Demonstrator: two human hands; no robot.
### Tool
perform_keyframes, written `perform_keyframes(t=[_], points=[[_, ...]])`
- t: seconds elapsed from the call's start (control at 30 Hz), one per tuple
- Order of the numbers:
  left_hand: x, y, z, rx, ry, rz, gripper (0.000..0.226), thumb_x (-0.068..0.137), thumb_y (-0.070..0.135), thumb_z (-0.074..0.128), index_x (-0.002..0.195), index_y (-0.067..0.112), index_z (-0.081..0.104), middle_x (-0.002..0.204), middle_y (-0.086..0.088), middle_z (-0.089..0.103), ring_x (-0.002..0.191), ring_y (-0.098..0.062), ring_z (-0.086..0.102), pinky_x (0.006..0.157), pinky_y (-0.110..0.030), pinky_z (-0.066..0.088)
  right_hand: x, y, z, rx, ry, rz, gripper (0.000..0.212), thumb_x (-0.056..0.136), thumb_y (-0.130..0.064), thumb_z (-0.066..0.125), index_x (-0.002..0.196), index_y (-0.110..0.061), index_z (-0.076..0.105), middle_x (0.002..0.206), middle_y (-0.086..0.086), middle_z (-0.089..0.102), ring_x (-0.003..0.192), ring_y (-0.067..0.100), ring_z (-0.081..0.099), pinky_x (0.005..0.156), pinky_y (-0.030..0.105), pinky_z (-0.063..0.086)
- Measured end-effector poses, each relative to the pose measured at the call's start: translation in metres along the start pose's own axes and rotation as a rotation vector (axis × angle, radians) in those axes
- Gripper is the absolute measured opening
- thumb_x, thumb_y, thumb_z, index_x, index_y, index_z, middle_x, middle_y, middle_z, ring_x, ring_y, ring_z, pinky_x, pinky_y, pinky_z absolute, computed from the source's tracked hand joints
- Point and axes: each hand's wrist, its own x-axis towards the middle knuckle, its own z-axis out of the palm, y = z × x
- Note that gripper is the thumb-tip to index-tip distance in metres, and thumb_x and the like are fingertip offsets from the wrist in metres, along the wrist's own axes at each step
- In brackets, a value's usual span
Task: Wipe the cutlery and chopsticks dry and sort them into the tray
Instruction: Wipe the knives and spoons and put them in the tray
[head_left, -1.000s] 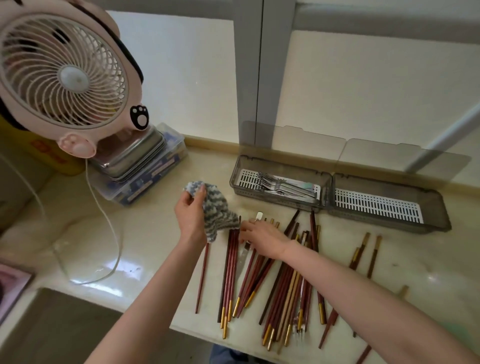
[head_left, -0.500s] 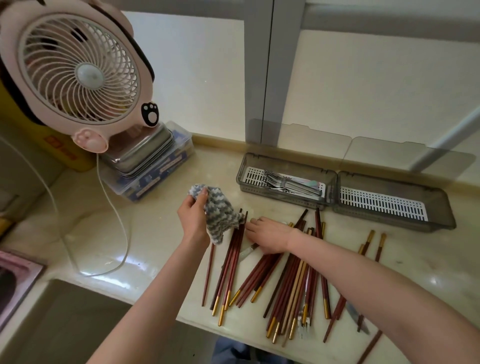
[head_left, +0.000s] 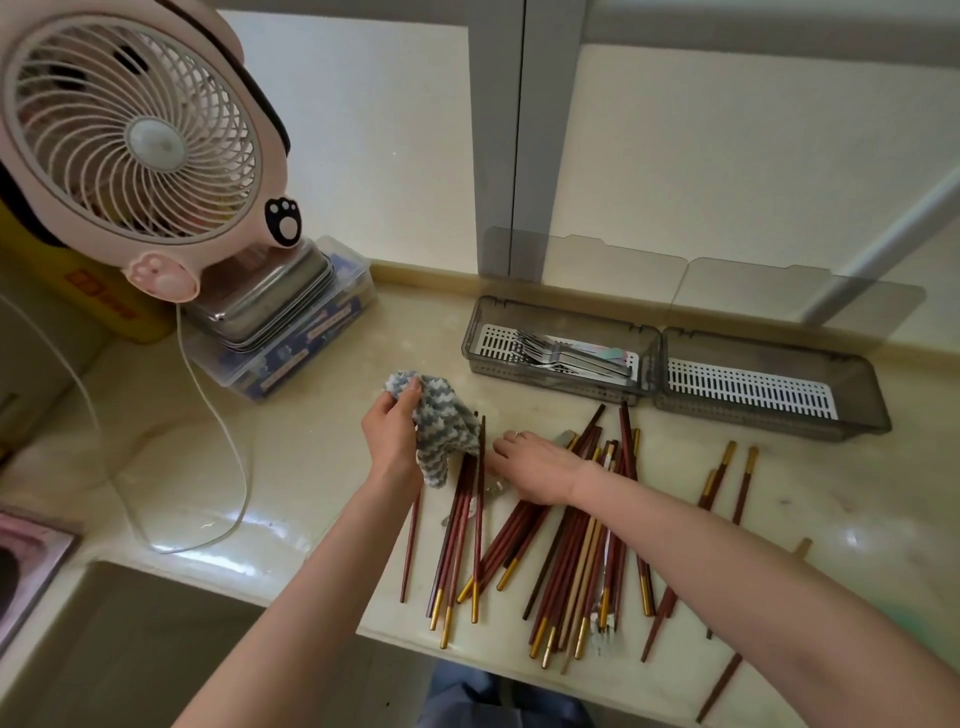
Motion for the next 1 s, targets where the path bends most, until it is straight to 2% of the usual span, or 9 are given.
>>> perform_keyframes(t=[0.17,0.3,0.37,0.43,0.5,0.63,0.77,0.87,1.0], points=[[0.001,-0.003,-0.001,0.019,-0.019,-0.001,0.017,0.091,0.018,0.058,0.103,0.006,0.059,0.088,-0.006,0.065,0.08,-0.019,0.063,0.074,-0.032,0.053,-0.008,0.014,-0.025,0.121,-0.057,0.038,0.032,0.084,-0.009,0.051,0.114,-0.014,0.058,0.102,0.007,0.044,0.087,0.024,0.051,0.068,0.032,0.037],[0.0,-0.005,0.004,0.037,-0.044,-0.007,0.019,0.09,0.021,0.058,0.104,0.008,0.06,0.093,-0.007,0.065,0.086,-0.021,0.063,0.078,-0.035,0.053,-0.019,0.034,-0.048,0.193,-0.086,0.124,0.03,0.077,-0.01,0.053,0.102,-0.021,0.065,0.09,0.0,0.049,0.088,0.023,0.054,0.073,0.033,0.045],[0.001,-0.006,0.007,0.047,-0.077,-0.02,0.022,0.091,0.025,0.057,0.105,0.008,0.061,0.099,-0.008,0.066,0.091,-0.023,0.062,0.083,-0.037,0.052,-0.027,0.044,-0.055,0.354,-0.074,0.233,0.031,0.074,-0.005,0.054,0.094,-0.024,0.068,0.092,0.0,0.06,0.091,0.023,0.059,0.078,0.037,0.052],[0.0,-0.007,0.011,0.039,-0.157,-0.038,0.027,0.094,0.026,0.05,0.109,0.007,0.061,0.105,-0.011,0.065,0.098,-0.028,0.061,0.091,-0.042,0.049,-0.036,0.049,-0.062,0.662,0.026,0.34,0.031,0.075,0.0,0.058,0.091,-0.024,0.071,0.093,-0.002,0.065,0.09,0.018,0.061,0.081,0.035,0.053],[-0.001,-0.009,0.014,0.019,-0.267,-0.04,0.029,0.097,0.025,0.04,0.107,0.009,0.062,0.105,-0.012,0.065,0.101,-0.03,0.059,0.096,-0.045,0.042,-0.047,0.045,-0.071,1.035,0.172,0.381,0.028,0.078,0.003,0.063,0.092,-0.02,0.072,0.087,-0.002,0.066,0.08,0.012,0.06,0.072,0.022,0.051],[-0.002,-0.007,0.02,-0.132,-0.481,-0.085,0.034,0.1,0.023,0.03,0.107,0.01,0.061,0.099,-0.008,0.069,0.09,-0.02,0.065,0.084,-0.038,0.05,-0.058,0.023,-0.076,1.653,0.464,0.346,0.025,0.08,0.005,0.064,0.098,-0.011,0.069,0.076,0.007,0.066,0.062,0.017,0.06,0.059,0.023,0.052],[-0.006,-0.005,0.029,-0.176,-0.621,-0.105,0.03,0.092,0.006,0.028,0.093,0.004,0.058,0.075,-0.003,0.07,0.066,-0.012,0.065,0.063,-0.022,0.054,-0.051,0.005,-0.071,1.768,0.738,0.553,0.023,0.075,0.008,0.069,0.091,-0.008,0.066,0.071,0.009,0.065,0.049,0.016,0.058,0.044,0.024,0.048],[-0.01,-0.006,0.036,-0.039,-0.692,-0.013,0.032,0.088,0.0,0.034,0.11,0.004,0.057,0.094,-0.009,0.068,0.081,-0.018,0.064,0.074,-0.03,0.051,-0.05,-0.008,-0.068,1.821,0.86,0.686,0.016,0.077,0.014,0.065,0.083,0.001,0.058,0.068,0.012,0.063,0.044,0.015,0.057,0.04,0.023,0.047],[-0.011,-0.018,0.044,0.123,-0.53,0.056,0.017,0.089,0.003,0.052,0.103,0.007,0.062,0.083,-0.006,0.072,0.074,-0.019,0.068,0.06,-0.026,0.054,-0.053,-0.023,-0.06,1.854,0.854,0.709,0.014,0.077,0.016,0.064,0.077,0.003,0.058,0.07,0.017,0.062,0.046,0.018,0.056,0.039,0.025,0.045]])
